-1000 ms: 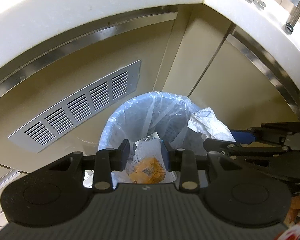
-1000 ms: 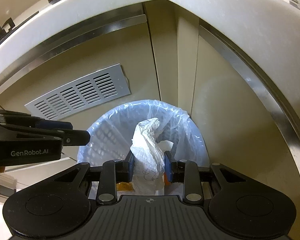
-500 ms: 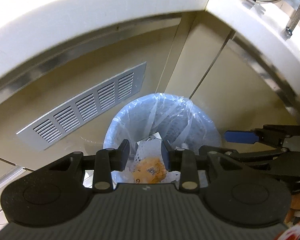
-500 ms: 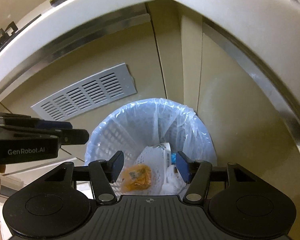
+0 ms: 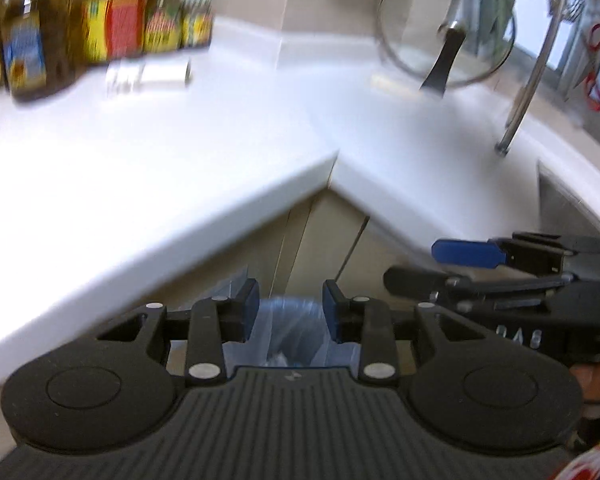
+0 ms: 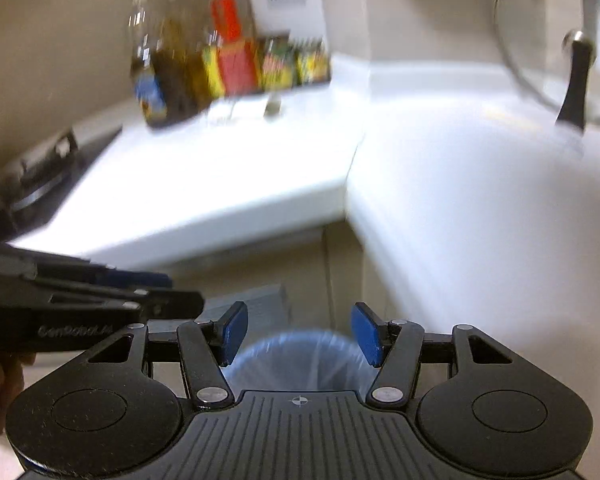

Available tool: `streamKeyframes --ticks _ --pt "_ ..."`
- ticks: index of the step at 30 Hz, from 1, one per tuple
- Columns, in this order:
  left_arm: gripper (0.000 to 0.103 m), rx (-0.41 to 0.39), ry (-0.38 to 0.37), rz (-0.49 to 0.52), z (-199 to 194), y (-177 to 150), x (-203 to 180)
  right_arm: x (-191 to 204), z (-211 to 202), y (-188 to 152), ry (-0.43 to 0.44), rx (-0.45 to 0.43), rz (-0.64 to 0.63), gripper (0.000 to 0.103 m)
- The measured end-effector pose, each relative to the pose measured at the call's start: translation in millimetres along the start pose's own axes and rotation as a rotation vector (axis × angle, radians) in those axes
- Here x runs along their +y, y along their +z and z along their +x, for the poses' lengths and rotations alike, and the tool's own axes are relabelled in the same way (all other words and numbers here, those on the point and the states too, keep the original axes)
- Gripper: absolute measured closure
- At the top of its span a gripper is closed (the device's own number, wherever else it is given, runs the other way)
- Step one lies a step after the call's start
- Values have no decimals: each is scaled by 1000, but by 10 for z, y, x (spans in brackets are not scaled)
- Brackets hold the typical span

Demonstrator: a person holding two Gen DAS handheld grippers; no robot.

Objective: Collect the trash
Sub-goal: 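Move left gripper toward the paper roll while right gripper approaches the toothbrush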

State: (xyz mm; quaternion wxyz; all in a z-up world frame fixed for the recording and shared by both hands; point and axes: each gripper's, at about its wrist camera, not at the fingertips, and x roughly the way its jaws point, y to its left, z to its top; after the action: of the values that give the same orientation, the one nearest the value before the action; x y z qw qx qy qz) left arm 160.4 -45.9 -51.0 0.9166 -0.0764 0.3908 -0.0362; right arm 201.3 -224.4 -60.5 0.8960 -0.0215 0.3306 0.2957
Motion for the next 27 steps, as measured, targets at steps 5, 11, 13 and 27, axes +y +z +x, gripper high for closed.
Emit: streamKeyframes --ticks 5,11,13,27 --pt "71 -86 -2 21 -109 398 -17 -184 -160 388 -47 -86 -11 45" --pt "67 -141 27 54 -25 852 4 -522 -179 718 -93 -127 13 45" --pt "66 -145 30 79 1 961 35 -660 -169 802 -108 -135 16 45" --pt "51 -142 74 112 601 1592 81 -1858 470 1364 -224 -111 -23 45"
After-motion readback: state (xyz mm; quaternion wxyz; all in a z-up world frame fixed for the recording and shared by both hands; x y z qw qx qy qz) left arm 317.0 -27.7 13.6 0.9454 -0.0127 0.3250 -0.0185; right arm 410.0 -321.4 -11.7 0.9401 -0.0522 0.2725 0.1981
